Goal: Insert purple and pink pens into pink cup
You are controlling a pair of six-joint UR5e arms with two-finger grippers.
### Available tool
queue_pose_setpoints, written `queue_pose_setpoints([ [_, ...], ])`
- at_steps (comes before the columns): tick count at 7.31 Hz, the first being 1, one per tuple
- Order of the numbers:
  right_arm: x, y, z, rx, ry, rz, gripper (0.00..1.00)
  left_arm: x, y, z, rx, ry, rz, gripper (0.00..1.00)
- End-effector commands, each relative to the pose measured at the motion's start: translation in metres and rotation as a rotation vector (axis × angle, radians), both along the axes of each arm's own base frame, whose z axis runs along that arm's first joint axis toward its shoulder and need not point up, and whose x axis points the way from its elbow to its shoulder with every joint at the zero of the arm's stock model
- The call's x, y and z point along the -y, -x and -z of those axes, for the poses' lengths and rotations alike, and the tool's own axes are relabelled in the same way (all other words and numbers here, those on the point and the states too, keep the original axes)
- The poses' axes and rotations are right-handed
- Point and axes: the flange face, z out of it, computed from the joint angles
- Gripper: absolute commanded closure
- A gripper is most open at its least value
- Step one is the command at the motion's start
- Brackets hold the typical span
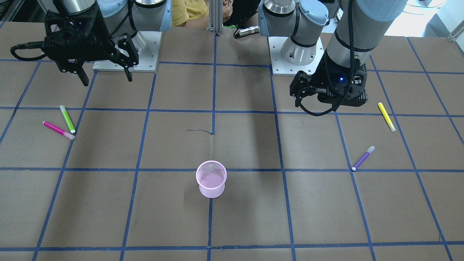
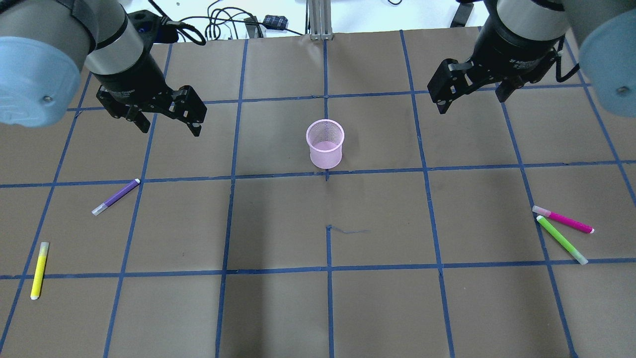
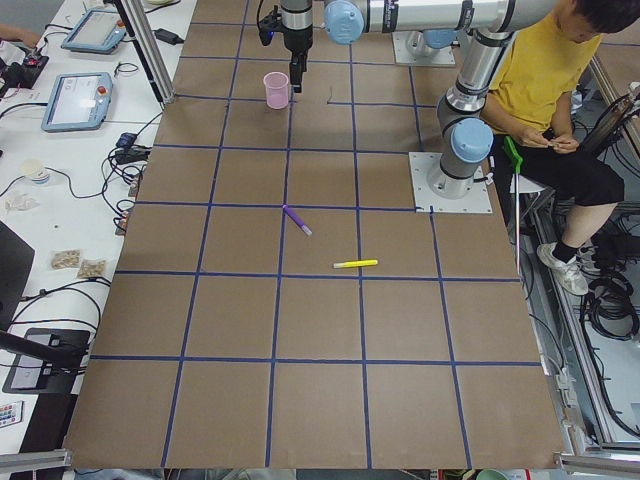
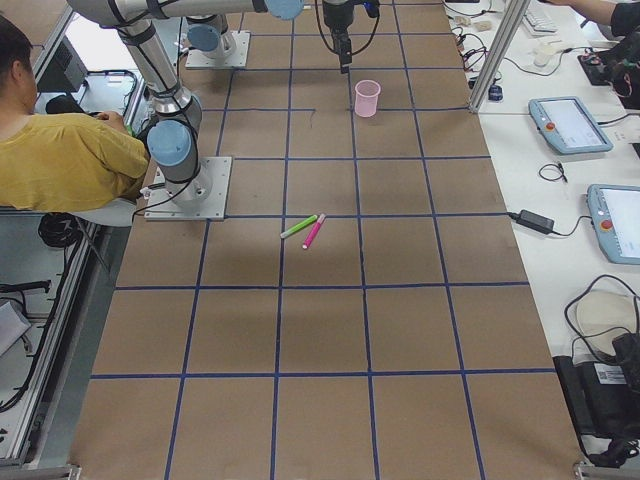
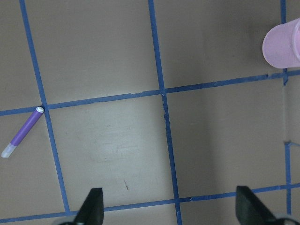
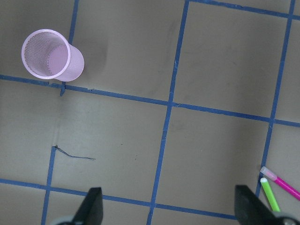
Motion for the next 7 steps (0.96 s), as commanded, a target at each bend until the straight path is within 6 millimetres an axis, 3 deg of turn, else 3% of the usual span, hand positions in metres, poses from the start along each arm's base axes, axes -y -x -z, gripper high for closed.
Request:
queue_pose_setpoints([
  [1,-0.001,0.000,0.001,-0.004,-0.003,-0.003,0.00,0.000,0.000,-0.001,-0.001,0.001,0.001,0.00],
  [5,-0.004,0.003,-0.007,-0.013,0.002,-0.013,0.00,0.000,0.000,0.001,-0.001,-0.002,0.001,0.00],
  [7,-0.021,0.005,-0.009,-0.017,-0.067,-0.011,0.00,0.000,0.000,0.000,-0.001,0.000,0.001,0.00],
])
